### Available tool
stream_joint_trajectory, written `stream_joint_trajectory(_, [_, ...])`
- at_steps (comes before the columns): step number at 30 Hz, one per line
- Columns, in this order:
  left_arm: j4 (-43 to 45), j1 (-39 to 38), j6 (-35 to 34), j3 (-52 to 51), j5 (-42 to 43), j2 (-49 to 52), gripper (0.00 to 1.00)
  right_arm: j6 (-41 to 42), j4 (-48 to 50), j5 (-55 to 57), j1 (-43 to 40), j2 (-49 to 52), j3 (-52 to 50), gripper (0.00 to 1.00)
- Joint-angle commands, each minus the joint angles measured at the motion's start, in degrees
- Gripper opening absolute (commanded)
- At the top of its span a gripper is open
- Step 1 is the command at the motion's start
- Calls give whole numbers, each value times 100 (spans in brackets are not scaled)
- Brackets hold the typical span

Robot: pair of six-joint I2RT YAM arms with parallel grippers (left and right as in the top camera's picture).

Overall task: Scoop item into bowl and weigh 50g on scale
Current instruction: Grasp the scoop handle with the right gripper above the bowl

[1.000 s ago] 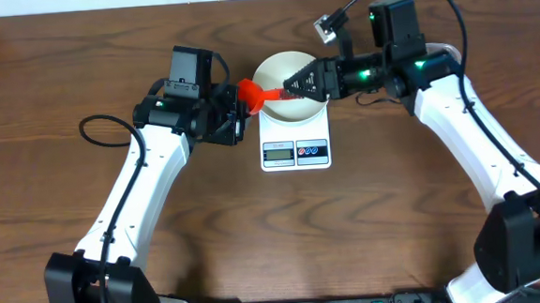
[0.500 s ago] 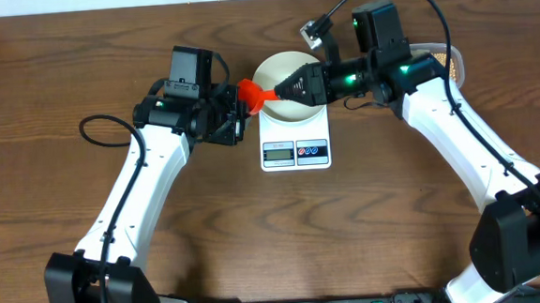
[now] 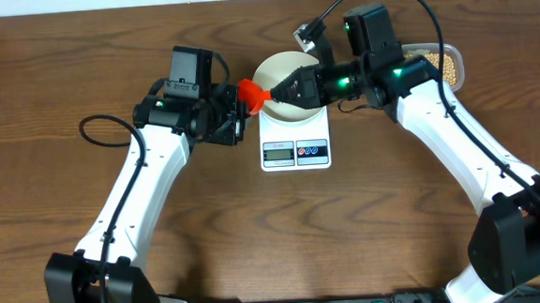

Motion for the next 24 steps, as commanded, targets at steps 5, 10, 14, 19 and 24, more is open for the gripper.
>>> stream_joint_trajectory(5, [-20,-4,-72,4,-76,-81,7,94,7,52,28,13,98,17])
stream_joint_trajectory(10, [-17,-4,-74,4,-76,-81,7,111,7,50,28,13,98,1])
stream_joint_trajectory(14, [-17,-2,-74,4,-76,-81,7,111,-9,48,28,13,98,1])
stream_joint_trajectory(19, [-17,-2,-72,4,-76,-81,7,111,-15,48,28,13,98,1])
stream_joint_trajectory(24, [-15,-2,-76,4,-76,-81,62,109,-11,57,-72,13,98,1])
